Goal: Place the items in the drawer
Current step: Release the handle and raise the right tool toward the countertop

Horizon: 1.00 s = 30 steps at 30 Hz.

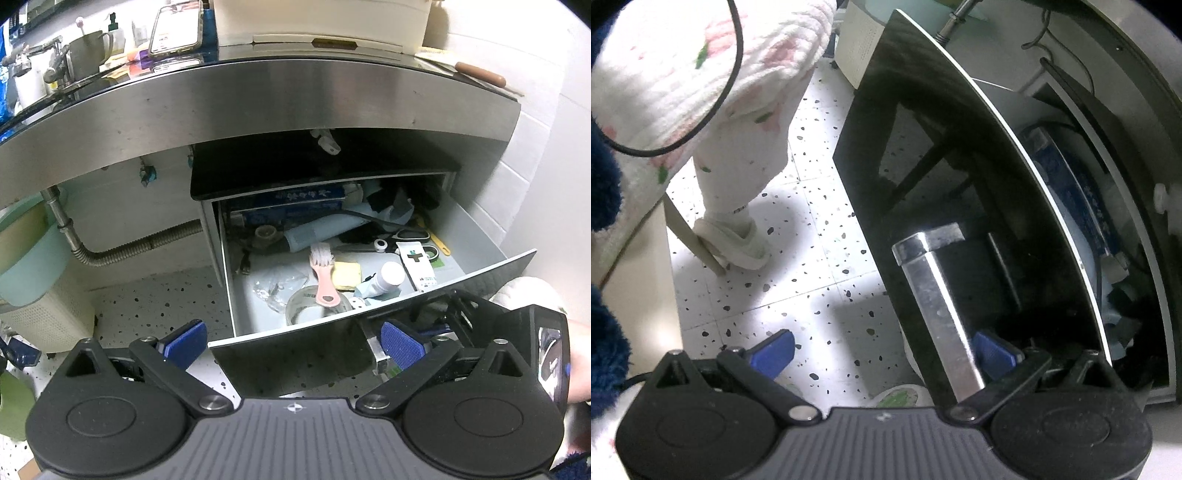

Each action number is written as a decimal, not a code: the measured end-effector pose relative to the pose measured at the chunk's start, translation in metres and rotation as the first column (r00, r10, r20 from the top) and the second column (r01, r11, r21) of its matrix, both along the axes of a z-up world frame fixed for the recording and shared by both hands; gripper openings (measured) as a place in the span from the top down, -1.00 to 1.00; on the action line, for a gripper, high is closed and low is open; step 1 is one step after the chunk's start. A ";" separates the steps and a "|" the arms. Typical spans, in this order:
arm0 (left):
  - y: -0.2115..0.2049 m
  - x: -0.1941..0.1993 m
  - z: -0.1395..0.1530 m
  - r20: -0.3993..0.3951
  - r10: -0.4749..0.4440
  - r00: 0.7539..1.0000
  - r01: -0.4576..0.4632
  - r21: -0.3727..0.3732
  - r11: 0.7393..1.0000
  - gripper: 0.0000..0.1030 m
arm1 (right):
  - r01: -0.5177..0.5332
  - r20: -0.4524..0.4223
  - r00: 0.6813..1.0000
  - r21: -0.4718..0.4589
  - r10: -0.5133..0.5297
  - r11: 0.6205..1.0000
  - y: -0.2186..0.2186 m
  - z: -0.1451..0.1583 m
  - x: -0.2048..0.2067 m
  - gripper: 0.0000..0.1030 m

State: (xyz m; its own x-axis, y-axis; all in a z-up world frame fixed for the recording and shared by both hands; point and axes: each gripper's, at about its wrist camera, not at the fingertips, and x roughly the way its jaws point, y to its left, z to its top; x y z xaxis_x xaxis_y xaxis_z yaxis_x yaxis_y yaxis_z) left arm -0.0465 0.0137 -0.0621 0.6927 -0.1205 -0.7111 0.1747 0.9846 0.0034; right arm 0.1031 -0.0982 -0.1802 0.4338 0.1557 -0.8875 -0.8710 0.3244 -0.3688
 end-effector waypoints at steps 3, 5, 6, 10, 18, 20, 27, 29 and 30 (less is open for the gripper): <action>0.002 0.001 0.002 0.006 0.001 1.000 -0.001 0.002 1.000 -0.98 | 0.006 -0.003 1.000 0.020 -0.006 1.000 -0.001 0.000 0.002 -1.00; 0.003 0.003 0.001 0.004 0.008 1.000 -0.008 0.004 1.000 -0.98 | 0.013 -0.007 1.000 0.037 -0.012 0.999 -0.004 0.001 0.003 -1.00; 0.003 0.004 0.001 0.002 0.013 1.000 -0.013 0.005 1.000 -0.98 | 0.017 -0.009 1.000 0.044 -0.016 0.999 -0.005 0.003 0.003 -1.00; 0.007 0.006 0.000 -0.004 0.028 1.000 -0.028 -0.001 1.000 -0.98 | 0.043 -0.003 0.999 0.075 -0.043 0.996 -0.006 0.009 0.006 -1.00; 0.016 0.011 0.008 0.009 0.064 0.998 -0.064 -0.006 0.998 -0.98 | 0.176 -0.014 0.984 0.277 -0.179 0.945 -0.031 0.043 0.011 -1.00; 0.018 0.014 0.010 0.007 0.076 0.997 -0.076 -0.013 0.997 -0.98 | 0.205 -0.021 0.977 0.347 -0.211 0.915 -0.040 0.055 0.011 -1.00; 0.018 0.013 0.022 0.083 0.134 0.988 -0.136 0.014 0.991 -0.98 | 0.235 0.025 0.952 0.580 -0.305 0.780 -0.075 0.094 0.004 -1.00; 0.017 0.014 0.027 0.100 0.121 0.988 -0.124 0.022 0.992 -0.98 | 0.230 0.052 0.941 0.625 -0.334 0.746 -0.082 0.101 0.002 -1.00; 0.017 0.014 0.030 0.105 0.109 0.989 -0.112 0.026 0.993 -0.98 | 0.225 0.069 0.935 0.644 -0.348 0.731 -0.085 0.104 0.001 -1.00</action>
